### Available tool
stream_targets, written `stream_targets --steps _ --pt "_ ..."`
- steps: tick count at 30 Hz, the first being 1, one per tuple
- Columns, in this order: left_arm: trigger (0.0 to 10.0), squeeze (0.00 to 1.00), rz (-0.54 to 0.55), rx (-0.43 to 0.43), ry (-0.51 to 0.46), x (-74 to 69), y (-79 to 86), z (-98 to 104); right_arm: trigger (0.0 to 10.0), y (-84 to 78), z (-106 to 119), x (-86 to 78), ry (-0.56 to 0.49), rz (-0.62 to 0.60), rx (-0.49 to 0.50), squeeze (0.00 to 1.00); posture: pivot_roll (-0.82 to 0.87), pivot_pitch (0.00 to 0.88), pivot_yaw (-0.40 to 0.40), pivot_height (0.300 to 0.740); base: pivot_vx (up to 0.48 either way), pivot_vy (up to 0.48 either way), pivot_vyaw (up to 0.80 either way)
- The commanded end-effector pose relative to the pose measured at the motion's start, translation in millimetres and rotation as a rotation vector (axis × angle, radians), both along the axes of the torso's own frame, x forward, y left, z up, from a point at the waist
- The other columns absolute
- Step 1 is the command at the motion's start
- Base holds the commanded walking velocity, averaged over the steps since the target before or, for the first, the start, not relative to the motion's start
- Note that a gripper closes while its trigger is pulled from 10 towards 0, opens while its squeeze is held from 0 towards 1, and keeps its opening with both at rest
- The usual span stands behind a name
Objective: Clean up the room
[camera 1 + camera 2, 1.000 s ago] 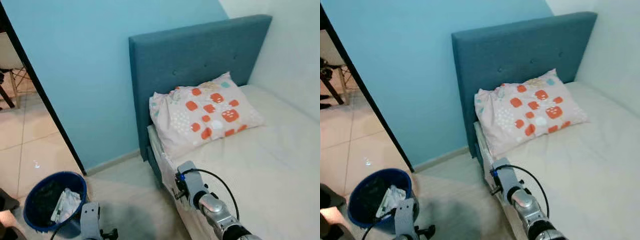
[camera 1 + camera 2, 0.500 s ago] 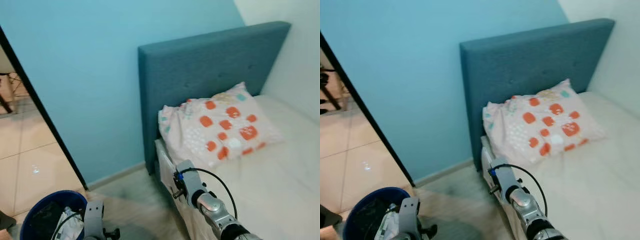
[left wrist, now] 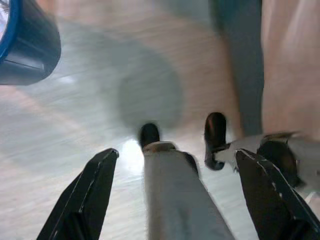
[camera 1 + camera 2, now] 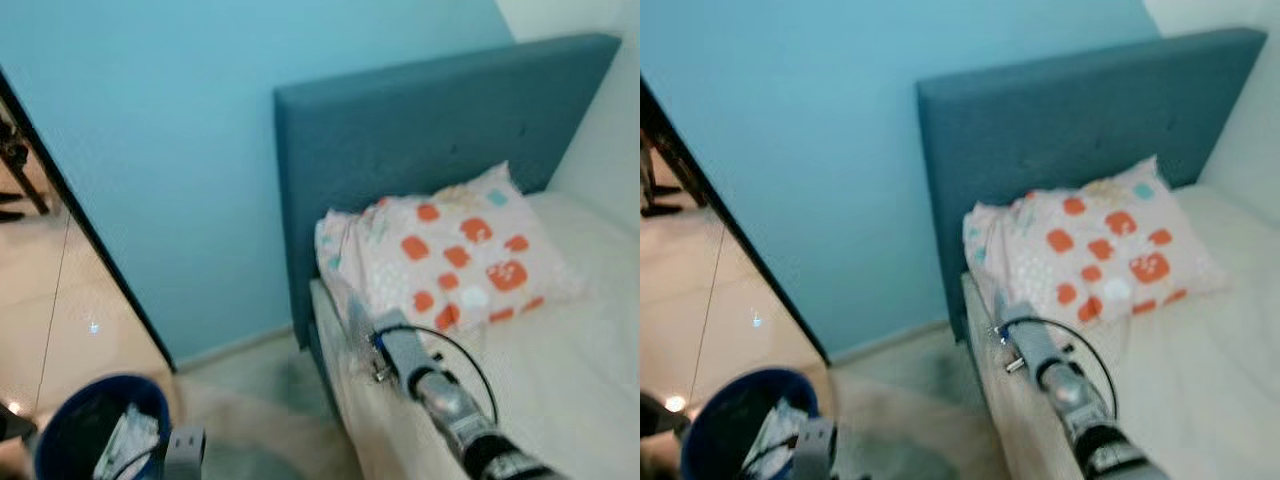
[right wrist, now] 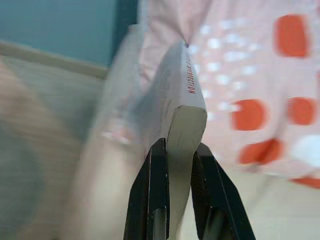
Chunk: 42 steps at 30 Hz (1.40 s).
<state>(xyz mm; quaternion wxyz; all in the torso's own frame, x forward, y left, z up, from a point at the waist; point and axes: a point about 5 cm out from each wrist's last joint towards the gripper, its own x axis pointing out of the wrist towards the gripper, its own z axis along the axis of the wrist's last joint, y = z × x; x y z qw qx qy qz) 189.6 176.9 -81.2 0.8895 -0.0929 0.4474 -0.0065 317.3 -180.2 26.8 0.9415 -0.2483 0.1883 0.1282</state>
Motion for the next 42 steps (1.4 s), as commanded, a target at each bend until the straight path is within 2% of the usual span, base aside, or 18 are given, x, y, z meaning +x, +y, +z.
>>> stream_targets --steps 1,5,7,8,11,15,18,23,26,27,28,29,32,34,36,38,39,42 --pt "10.0 0.0 0.024 0.012 0.038 -10.3 6.9 -5 10.0 0.7 13 9.7 -0.061 -0.013 -0.02 0.0 -0.18 0.091 0.013 0.74 0.0 0.0 0.0" --pt "10.0 0.0 0.029 0.016 0.039 -8.7 6.6 -4 10.0 2.3 25 16.6 -0.073 0.073 -0.022 0.0 -0.19 0.092 0.013 0.74 0.0 0.0 0.0" --pt "10.0 0.0 0.02 0.014 0.039 -6.9 4.3 -4 10.0 8.8 30 17.2 -0.046 0.209 -0.032 0.0 -0.19 0.094 0.011 0.74 0.0 0.0 0.0" --pt "10.0 0.0 0.02 0.014 0.039 -6.9 4.3 -4 10.0 8.8 30 17.2 -0.046 0.209 -0.032 0.0 -0.19 0.094 0.011 0.74 0.0 0.0 0.0" --pt "10.0 0.0 0.014 0.008 0.038 -6.0 2.1 -3 10.0 10.6 26 10.0 0.058 0.387 -0.099 0.0 -0.19 0.096 0.01 0.74 0.0 0.0 0.0" --pt "10.0 0.0 0.011 0.01 0.047 -10.3 3.9 -5 10.0 0.5 19 -2.2 0.199 0.494 -0.17 0.0 -0.19 0.098 0.012 0.74 0.0 0.0 0.0" --pt "10.0 0.0 0.011 0.011 0.051 -12.0 4.8 -6 10.0 -3.0 17 -5.5 0.241 0.508 -0.176 0.0 -0.19 0.098 0.012 0.74 0.0 0.0 0.0" --pt "10.0 0.0 0.011 0.018 0.061 -17.3 9.5 -8 10.0 -31.3 25 -1.7 0.257 0.446 -0.376 0.0 -0.19 0.101 0.015 0.74 0.0 0.0 0.0" --pt "10.0 0.0 0.011 0.018 0.061 -17.3 9.5 -8 10.0 -31.3 25 -1.7 0.257 0.446 -0.376 0.0 -0.19 0.101 0.015 0.74 0.0 0.0 0.0" --pt "10.0 0.0 0.01 0.02 0.063 -18.0 10.2 -8 10.0 -38.6 30 3.8 0.218 0.404 -0.453 0.0 -0.2 0.102 0.016 0.74 0.0 0.0 0.0" --pt "10.0 0.0 0.01 0.02 0.063 -18.0 10.2 -8 10.0 -38.6 30 3.8 0.218 0.404 -0.453 0.0 -0.2 0.102 0.016 0.74 0.0 0.0 0.0" --pt "10.0 0.0 0.008 0.021 0.064 -18.3 10.5 -8 10.0 -42.6 39 12.2 0.137 0.36 -0.548 0.0 -0.2 0.103 0.015 0.74 0.0 0.0 0.0" --pt "10.0 0.0 0.005 0.024 0.067 -19.7 11.1 -8 10.0 -35.5 49 20.8 0.007 0.344 -0.627 0.0 -0.2 0.104 0.013 0.74 0.0 0.0 0.0" --pt "10.0 0.0 0.004 0.026 0.07 -20.8 11.4 -9 10.0 -27.7 48 21.3 -0.026 0.352 -0.611 0.0 -0.2 0.104 0.013 0.74 0.0 0.0 0.0" --pt "10.0 0.0 0.003 0.029 0.076 -23.6 11.7 -10 10.0 -8.2 41 17.2 -0.062 0.361 -0.477 0.0 -0.2 0.105 0.012 0.731 0.0 0.0 0.0" --pt "10.0 0.0 0.002 0.03 0.079 -25.0 11.6 -11 10.0 -1.2 33 12.3 -0.048 0.396 -0.481 0.0 -0.2 0.107 0.011 0.727 0.0 0.0 0.0" --pt "10.0 0.0 0.001 0.03 0.085 -28.0 11.1 -12 10.0 7.5 13 -1.6 0.013 0.459 -0.514 0.0 -0.2 0.11 0.009 0.713 0.0 0.0 0.0" --pt "10.0 0.0 0.0 0.031 0.088 -29.1 11.1 -12 10.0 8.6 9 -5.0 0.025 0.47 -0.529 0.0 -0.2 0.111 0.01 0.704 0.0 0.0 0.0"
